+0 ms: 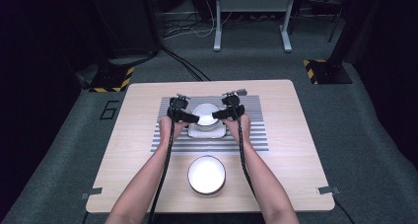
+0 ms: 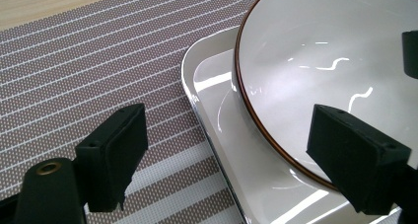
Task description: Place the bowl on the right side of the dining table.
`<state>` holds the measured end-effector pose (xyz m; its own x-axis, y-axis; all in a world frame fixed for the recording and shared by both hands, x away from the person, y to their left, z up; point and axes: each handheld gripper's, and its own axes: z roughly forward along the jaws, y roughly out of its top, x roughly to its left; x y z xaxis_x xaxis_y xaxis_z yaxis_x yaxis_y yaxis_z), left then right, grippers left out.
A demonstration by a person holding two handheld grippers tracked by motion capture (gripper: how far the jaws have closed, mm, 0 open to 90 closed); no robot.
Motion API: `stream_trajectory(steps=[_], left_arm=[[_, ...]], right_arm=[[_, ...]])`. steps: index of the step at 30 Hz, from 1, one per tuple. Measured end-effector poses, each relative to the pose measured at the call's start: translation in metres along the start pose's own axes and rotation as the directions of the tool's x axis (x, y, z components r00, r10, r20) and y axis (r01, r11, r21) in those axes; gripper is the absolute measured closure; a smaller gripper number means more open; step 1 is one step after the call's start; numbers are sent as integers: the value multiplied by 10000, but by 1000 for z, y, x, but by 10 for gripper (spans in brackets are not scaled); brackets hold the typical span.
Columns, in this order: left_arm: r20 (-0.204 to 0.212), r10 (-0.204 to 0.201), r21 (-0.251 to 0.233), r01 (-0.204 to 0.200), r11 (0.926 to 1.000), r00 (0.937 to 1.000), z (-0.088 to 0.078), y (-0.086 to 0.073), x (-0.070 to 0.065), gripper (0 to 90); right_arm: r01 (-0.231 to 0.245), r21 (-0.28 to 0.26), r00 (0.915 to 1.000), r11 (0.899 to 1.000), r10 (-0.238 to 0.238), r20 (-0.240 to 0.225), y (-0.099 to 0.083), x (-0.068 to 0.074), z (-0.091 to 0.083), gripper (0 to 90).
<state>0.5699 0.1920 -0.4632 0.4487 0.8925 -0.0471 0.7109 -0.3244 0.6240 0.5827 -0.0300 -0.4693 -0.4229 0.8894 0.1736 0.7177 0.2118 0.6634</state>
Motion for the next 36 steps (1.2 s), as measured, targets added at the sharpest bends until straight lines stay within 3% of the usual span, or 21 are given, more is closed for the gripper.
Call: stream_trajectory(steps=[9, 18, 29, 36], left_arm=[[173, -29, -363, 36, 9993, 9998, -22, -6, 0, 84], [248, 353, -761, -333, 9965, 9991, -46, -17, 0, 30], [91, 640, -1128, -626, 9916, 9979, -69, -41, 5, 25], [-45, 1018, -1257, -1016, 9869, 9948, -87, -61, 4, 22]], right_arm=[[334, -419, 9993, 9986, -340, -129, -6, 2, -22, 67], [629, -865, 9970, 9943, -665, -395, -19, 1, -49, 16], [749, -1248, 9953, 9894, -820, -524, -42, -2, -76, 6], [843, -1473, 9949, 9855, -915, -427, -53, -1, -94, 3]])
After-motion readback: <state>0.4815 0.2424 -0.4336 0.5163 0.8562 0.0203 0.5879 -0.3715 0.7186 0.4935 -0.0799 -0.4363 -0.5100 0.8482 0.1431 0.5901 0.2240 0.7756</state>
